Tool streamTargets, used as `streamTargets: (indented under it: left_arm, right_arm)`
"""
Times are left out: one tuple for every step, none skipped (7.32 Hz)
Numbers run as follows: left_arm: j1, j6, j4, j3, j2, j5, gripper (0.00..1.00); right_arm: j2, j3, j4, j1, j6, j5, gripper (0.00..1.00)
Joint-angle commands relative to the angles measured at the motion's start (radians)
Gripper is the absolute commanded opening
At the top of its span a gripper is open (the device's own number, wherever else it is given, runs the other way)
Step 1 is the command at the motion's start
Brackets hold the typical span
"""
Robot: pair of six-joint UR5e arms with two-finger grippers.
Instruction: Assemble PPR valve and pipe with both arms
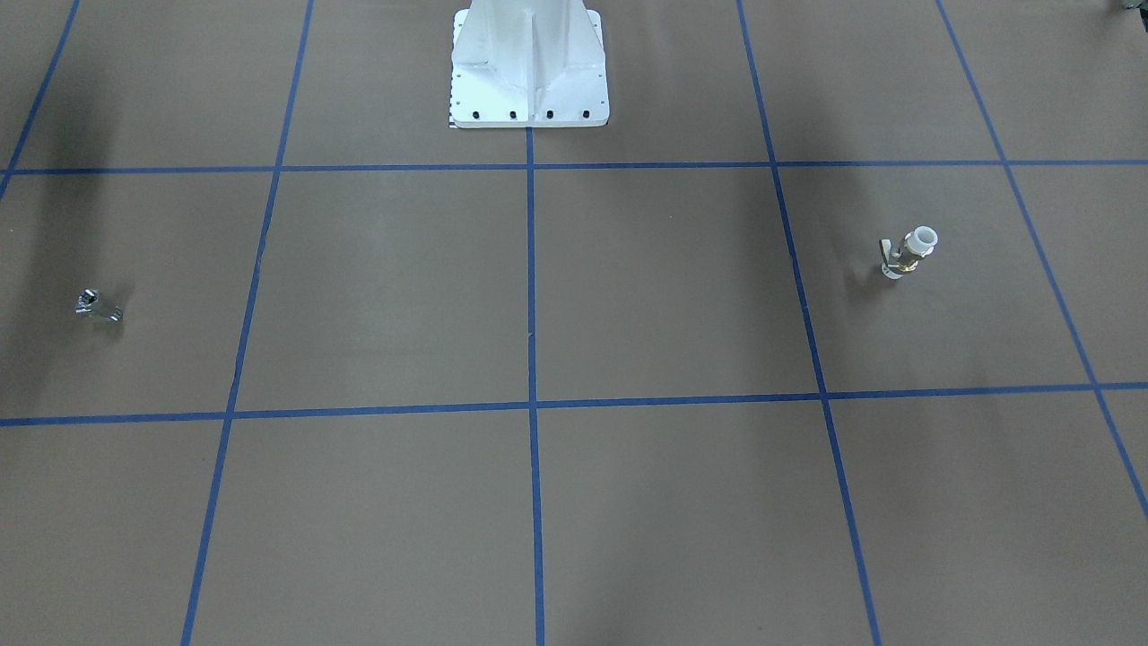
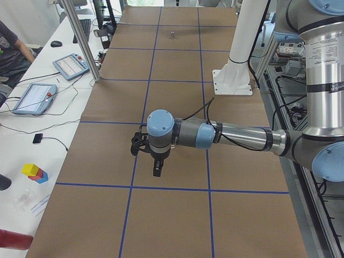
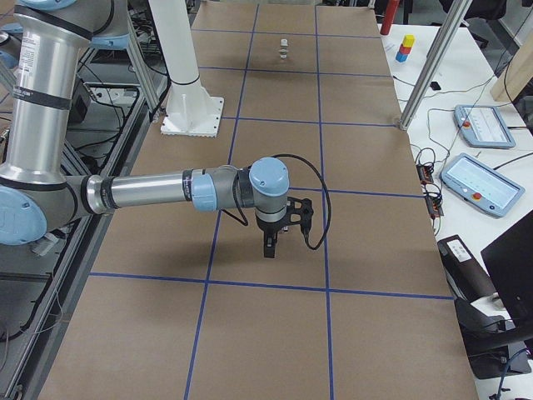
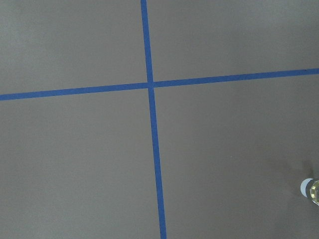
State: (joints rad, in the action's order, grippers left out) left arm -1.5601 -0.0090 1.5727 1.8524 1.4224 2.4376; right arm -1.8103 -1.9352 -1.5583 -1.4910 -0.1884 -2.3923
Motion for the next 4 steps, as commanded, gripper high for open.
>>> streamTargets:
  left_arm:
    - [0.0,0.001,0.003,0.004,0.0,0.032,1.0]
    - [0.0,-0.002,0.024,0.005,0.0,0.032,1.0]
    - [0.002,-0.002,0.03,0.005,-0.002,0.032,1.0]
    - [0.0,-0.002,0.03,0.01,-0.002,0.031,1.0]
  right_arm:
    - [-0.006,0.002,0.0,0.002,-0.005,-0.002,1.0]
    - [-0.003,0.004,-0.002,0.002,-0.011,-0.008,1.0]
    - [0.0,0.008,-0.002,0.002,-0.012,-0.059,1.0]
    - [0.005,0.018,0.004,0.003,0.003,-0.076,1.0]
